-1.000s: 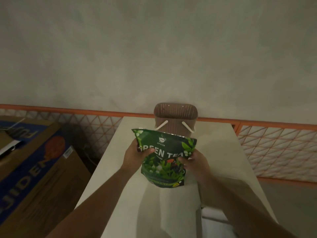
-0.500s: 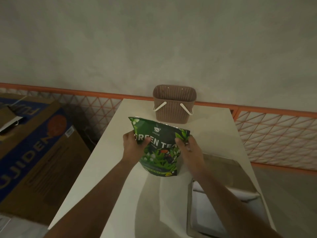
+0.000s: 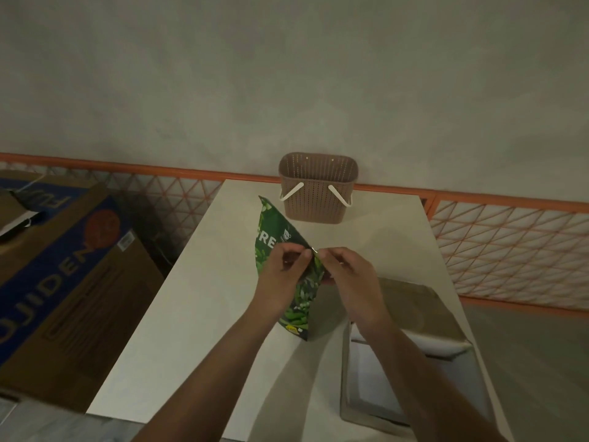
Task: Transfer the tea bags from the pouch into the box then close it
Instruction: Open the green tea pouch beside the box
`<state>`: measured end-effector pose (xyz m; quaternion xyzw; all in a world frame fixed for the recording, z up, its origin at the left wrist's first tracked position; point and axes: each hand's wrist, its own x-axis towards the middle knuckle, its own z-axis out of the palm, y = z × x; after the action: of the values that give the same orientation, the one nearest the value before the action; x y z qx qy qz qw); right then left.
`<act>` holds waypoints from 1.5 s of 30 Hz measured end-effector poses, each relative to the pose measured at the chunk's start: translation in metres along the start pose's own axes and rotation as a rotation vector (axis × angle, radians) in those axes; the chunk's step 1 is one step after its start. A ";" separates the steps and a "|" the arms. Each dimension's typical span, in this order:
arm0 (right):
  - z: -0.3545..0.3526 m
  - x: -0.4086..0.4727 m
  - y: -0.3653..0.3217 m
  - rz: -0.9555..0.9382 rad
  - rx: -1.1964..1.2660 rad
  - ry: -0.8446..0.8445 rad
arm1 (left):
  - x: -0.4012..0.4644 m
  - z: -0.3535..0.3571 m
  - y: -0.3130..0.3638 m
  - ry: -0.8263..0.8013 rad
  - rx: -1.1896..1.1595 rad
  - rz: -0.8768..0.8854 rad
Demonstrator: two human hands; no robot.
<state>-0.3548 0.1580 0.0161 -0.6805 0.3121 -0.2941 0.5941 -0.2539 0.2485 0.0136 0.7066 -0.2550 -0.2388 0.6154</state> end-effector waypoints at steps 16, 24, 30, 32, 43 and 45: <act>-0.016 0.001 -0.009 0.381 0.273 -0.243 | -0.011 0.000 0.012 -0.075 -0.102 -0.176; -0.013 -0.006 0.000 0.387 0.291 -0.222 | -0.016 0.001 0.001 -0.166 -0.008 -0.159; -0.007 -0.014 0.001 0.320 0.253 -0.180 | -0.016 0.003 0.003 -0.201 0.074 -0.090; -0.004 -0.017 0.003 0.307 0.248 -0.135 | -0.017 0.004 0.003 -0.188 0.054 -0.088; -0.002 -0.027 0.000 0.146 0.094 0.011 | -0.010 -0.003 0.007 -0.273 -0.119 -0.187; 0.000 -0.027 0.000 0.174 0.121 0.027 | -0.009 -0.008 0.006 -0.297 -0.110 -0.194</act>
<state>-0.3718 0.1787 0.0157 -0.6096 0.3597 -0.2687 0.6533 -0.2557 0.2593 0.0204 0.6502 -0.2603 -0.4124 0.5826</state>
